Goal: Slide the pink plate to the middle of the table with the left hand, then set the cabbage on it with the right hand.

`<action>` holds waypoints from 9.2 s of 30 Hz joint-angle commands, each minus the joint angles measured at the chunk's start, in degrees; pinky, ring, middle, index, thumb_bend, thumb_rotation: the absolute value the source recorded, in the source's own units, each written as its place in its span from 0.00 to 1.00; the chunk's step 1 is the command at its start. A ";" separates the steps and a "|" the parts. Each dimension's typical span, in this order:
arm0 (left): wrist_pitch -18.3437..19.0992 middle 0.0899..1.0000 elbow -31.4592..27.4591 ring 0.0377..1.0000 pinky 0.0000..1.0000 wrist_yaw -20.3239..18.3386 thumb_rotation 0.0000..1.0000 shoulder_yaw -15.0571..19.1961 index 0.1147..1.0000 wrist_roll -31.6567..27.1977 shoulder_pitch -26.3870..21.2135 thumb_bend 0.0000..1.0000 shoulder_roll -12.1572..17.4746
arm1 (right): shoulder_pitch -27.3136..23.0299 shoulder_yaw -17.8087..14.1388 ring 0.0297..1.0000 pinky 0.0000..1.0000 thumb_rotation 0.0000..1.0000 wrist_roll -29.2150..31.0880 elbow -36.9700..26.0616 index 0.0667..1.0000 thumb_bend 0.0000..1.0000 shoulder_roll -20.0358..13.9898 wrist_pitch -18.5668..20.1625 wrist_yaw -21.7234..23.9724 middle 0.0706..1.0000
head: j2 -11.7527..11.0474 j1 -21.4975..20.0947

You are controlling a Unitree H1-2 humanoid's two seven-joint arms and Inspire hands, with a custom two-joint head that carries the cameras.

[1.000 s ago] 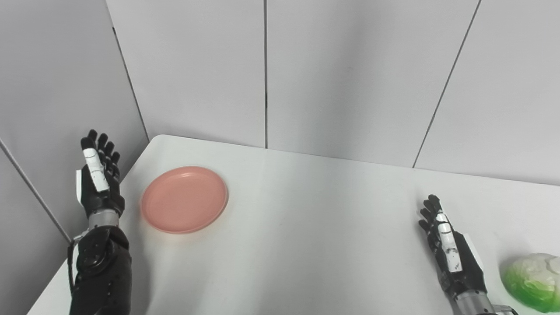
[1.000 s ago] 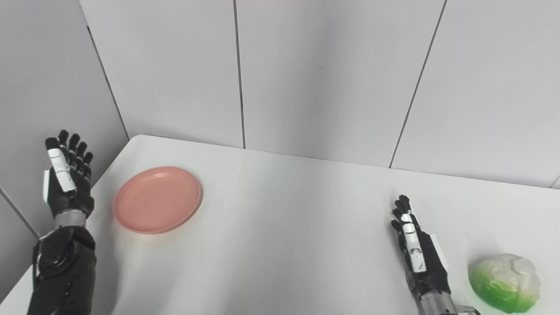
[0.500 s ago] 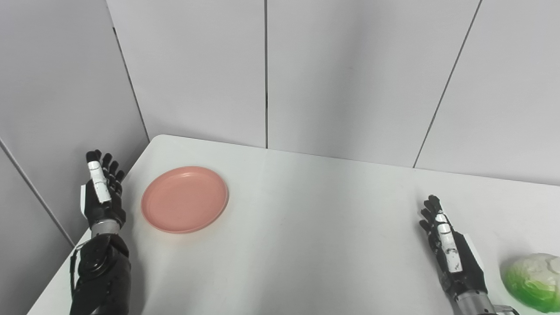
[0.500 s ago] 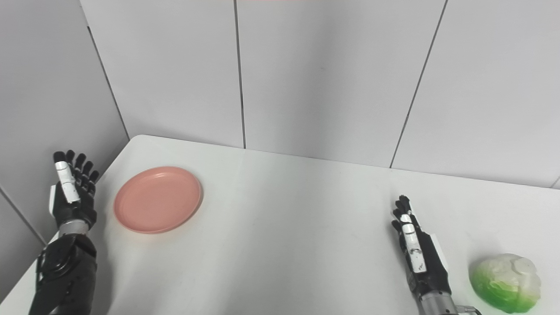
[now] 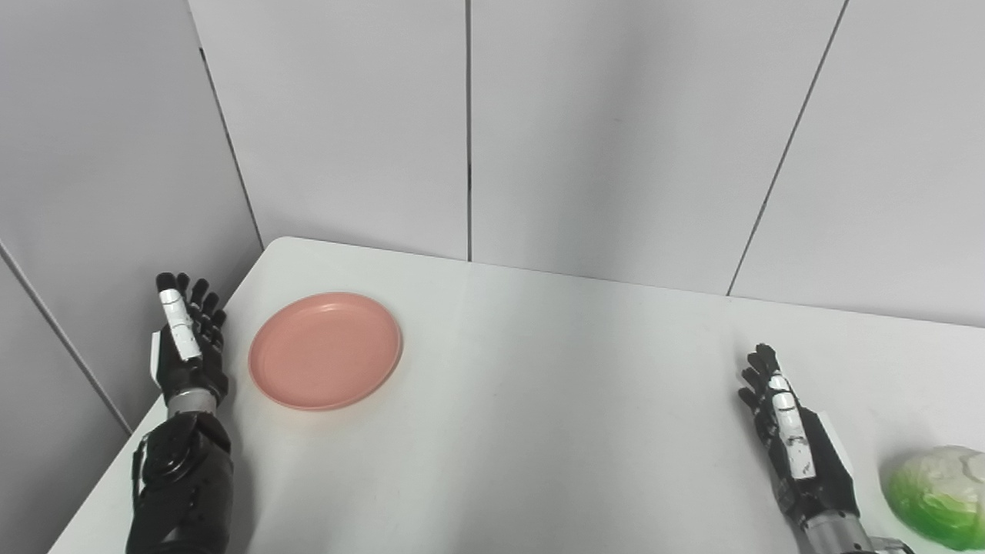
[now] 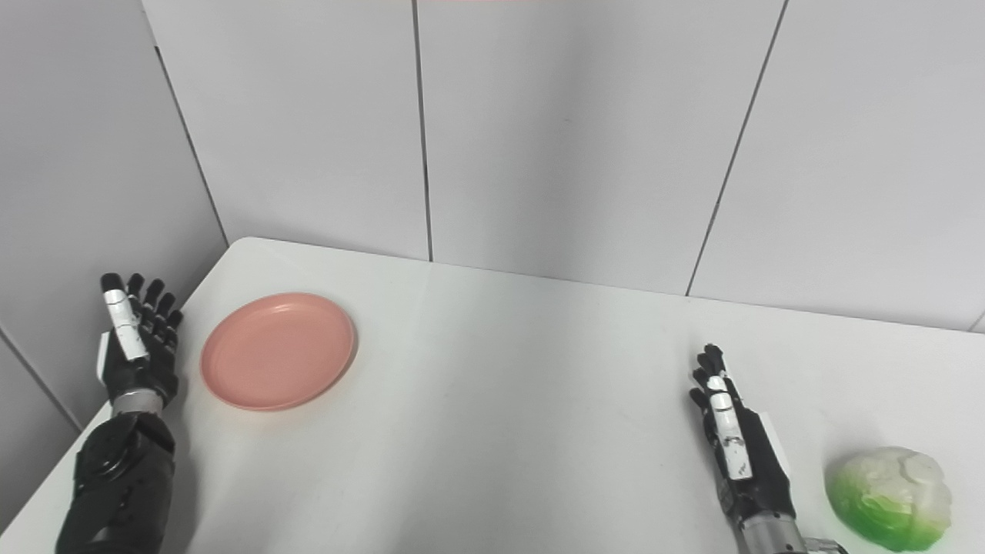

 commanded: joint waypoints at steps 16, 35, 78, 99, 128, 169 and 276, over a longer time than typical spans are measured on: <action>2.03 1.00 5.23 1.00 1.00 -5.97 1.00 -3.17 0.99 -1.70 -3.08 0.88 0.55 | -0.25 -0.27 1.00 1.00 1.00 -0.25 0.43 1.00 0.19 -0.47 -0.87 -0.24 1.00 | 0.16 -0.27; 7.45 0.98 -2.11 0.99 1.00 -8.50 0.99 -9.75 0.99 0.52 -1.48 0.87 -2.40 | 0.12 0.14 1.00 1.00 1.00 -0.38 -1.71 1.00 0.21 -0.48 2.06 -0.40 1.00 | 0.58 -1.52; 19.35 0.99 -23.63 0.98 1.00 -11.09 1.00 -30.40 1.00 12.02 4.87 0.83 -13.72 | 0.43 0.23 0.97 0.98 1.00 -1.67 -2.06 0.97 0.24 0.94 2.21 -2.25 0.97 | 1.96 -5.81; 17.20 1.00 -24.03 0.99 1.00 -11.82 1.00 -33.50 1.00 13.92 7.44 0.81 -16.20 | 0.42 0.24 0.95 0.95 1.00 -0.96 -2.59 0.95 0.21 2.41 3.21 -3.34 0.95 | 2.54 -9.26; 14.13 1.00 -20.30 1.00 1.00 -14.53 1.00 -29.78 1.00 13.13 8.19 0.81 -13.34 | -2.53 5.07 0.82 0.75 0.97 -27.01 -14.85 0.86 0.67 -0.56 0.89 -14.50 0.85 | 1.51 -23.84; 17.27 0.99 -21.90 0.98 0.99 -19.44 0.97 -25.77 0.98 8.60 10.09 0.85 -8.74 | 5.49 -11.19 0.91 0.82 0.65 -39.71 -38.92 0.95 1.00 -25.92 20.27 -1.51 0.94 | 1.09 -37.12; 18.81 0.96 -22.14 0.96 0.98 -21.50 0.95 -25.13 0.96 7.91 10.36 0.87 -6.26 | 4.00 -4.63 0.36 0.35 0.00 -28.56 -8.01 0.47 0.53 -21.54 4.81 -13.36 0.39 | 4.54 -40.80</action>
